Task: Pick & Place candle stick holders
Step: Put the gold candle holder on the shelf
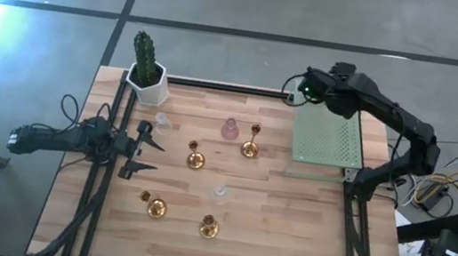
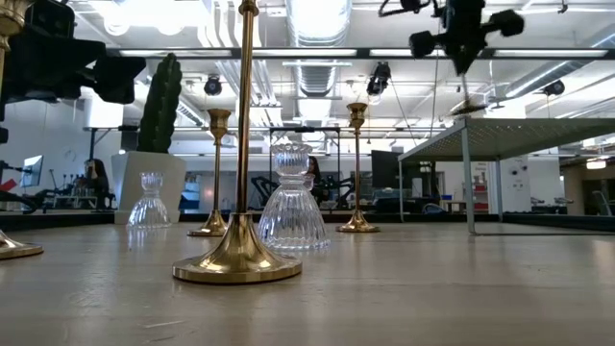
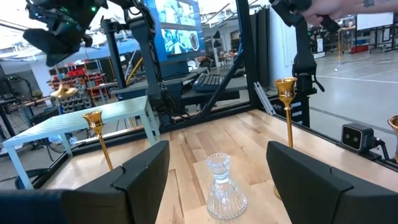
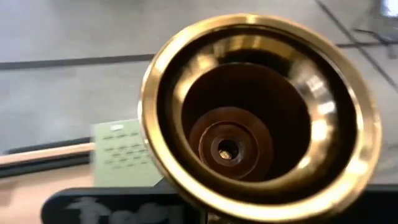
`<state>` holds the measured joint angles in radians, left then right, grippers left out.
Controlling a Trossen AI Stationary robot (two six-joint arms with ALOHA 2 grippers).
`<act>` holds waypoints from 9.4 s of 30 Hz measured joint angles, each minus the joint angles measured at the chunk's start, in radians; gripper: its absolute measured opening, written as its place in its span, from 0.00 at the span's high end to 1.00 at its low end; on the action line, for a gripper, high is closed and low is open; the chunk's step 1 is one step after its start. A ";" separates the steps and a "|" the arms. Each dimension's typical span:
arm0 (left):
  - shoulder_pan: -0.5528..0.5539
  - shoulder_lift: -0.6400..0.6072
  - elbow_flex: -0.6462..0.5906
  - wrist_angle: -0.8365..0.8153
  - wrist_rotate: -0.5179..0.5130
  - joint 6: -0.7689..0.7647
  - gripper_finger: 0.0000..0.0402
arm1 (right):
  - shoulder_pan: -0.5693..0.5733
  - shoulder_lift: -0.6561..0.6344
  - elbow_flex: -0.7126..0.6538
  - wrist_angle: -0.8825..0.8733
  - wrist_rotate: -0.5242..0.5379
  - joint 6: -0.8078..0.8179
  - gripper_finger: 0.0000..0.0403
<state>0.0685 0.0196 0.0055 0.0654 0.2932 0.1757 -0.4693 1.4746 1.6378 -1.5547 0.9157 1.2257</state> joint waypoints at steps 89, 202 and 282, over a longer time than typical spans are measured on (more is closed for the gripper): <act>0.000 0.000 0.000 0.000 0.000 0.000 0.32 | -0.343 -0.132 -0.395 0.478 -0.052 -0.051 0.89; 0.000 0.000 0.000 0.000 0.000 0.000 0.32 | 1.334 0.612 0.375 0.430 -0.026 0.191 0.98; 0.000 0.000 0.000 -0.002 0.000 0.000 0.32 | 1.218 0.692 0.189 0.400 -0.002 0.398 0.50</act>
<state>0.0687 0.0193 0.0055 0.0635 0.2932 0.1757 0.7487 2.1665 1.8271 -1.1552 0.9133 1.6241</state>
